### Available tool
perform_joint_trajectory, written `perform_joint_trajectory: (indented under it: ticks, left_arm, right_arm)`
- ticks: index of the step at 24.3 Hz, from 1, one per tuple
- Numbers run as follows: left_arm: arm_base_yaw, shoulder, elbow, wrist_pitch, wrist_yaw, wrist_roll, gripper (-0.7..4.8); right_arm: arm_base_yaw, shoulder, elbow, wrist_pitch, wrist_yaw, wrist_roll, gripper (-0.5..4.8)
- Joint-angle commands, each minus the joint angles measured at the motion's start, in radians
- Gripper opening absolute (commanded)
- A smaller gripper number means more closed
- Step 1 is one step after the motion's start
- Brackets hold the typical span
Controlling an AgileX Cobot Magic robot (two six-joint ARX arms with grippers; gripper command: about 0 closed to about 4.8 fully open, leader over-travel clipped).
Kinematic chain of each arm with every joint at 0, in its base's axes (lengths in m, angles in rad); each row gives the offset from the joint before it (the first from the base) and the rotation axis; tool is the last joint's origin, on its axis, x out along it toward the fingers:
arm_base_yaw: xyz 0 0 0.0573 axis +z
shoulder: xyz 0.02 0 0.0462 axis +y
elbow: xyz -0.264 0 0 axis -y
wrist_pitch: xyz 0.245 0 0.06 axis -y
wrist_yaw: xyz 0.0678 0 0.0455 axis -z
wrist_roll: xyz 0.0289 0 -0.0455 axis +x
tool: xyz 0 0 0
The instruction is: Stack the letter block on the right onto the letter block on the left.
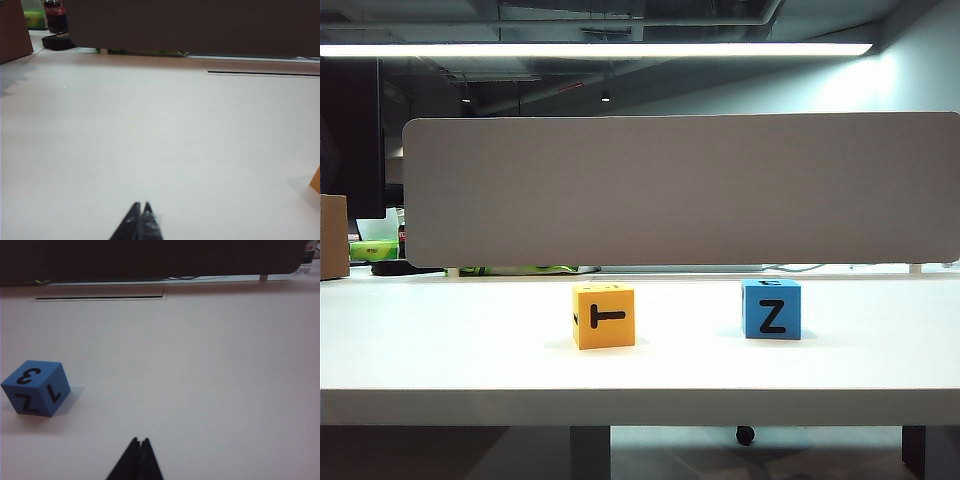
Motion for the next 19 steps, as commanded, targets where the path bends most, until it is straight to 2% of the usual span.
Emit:
perform_joint_trajectory:
  ticks: [1, 4, 9, 11, 13, 15, 16, 17, 19]
  left_arm:
    - [-0.002, 0.0, 0.006, 0.009, 0.003, 0.001, -0.05]
    - [-0.002, 0.0, 0.006, 0.009, 0.001, 0.001, -0.05]
    - [-0.001, 0.0, 0.006, 0.008, 0.001, 0.001, -0.05]
    - [-0.002, 0.0, 0.006, 0.009, 0.002, -0.001, -0.05]
    - [-0.001, 0.0, 0.007, 0.01, 0.002, -0.062, -0.05]
    - [-0.001, 0.0, 0.011, 0.013, 0.002, -0.177, -0.06]
    - [-0.002, 0.0, 0.024, 0.016, 0.012, -0.277, -0.06]
    - [-0.002, 0.0, 0.052, 0.017, 0.069, -0.305, -0.06]
    - [-0.002, 0.001, 0.126, 0.015, 0.199, -0.259, -0.06]
  right_arm:
    - [0.001, -0.002, 0.004, 0.013, -0.042, 0.0, 0.03]
    - [0.001, -0.002, 0.004, 0.012, -0.077, 0.0, 0.03]
    - [0.001, -0.002, 0.004, 0.019, -0.078, 0.002, 0.03]
    - [0.001, -0.002, 0.004, 0.02, -0.085, 0.053, 0.03]
    - [0.001, -0.002, 0.004, 0.024, -0.084, 0.172, 0.03]
    - [0.0, -0.002, 0.006, 0.043, -0.081, 0.259, 0.03]
    - [0.0, -0.002, 0.032, 0.048, -0.084, 0.321, -0.03]
    - [0.0, -0.002, 0.085, 0.017, -0.089, 0.339, -0.03]
    - [0.0, 0.002, 0.204, -0.095, -0.089, 0.335, -0.03]
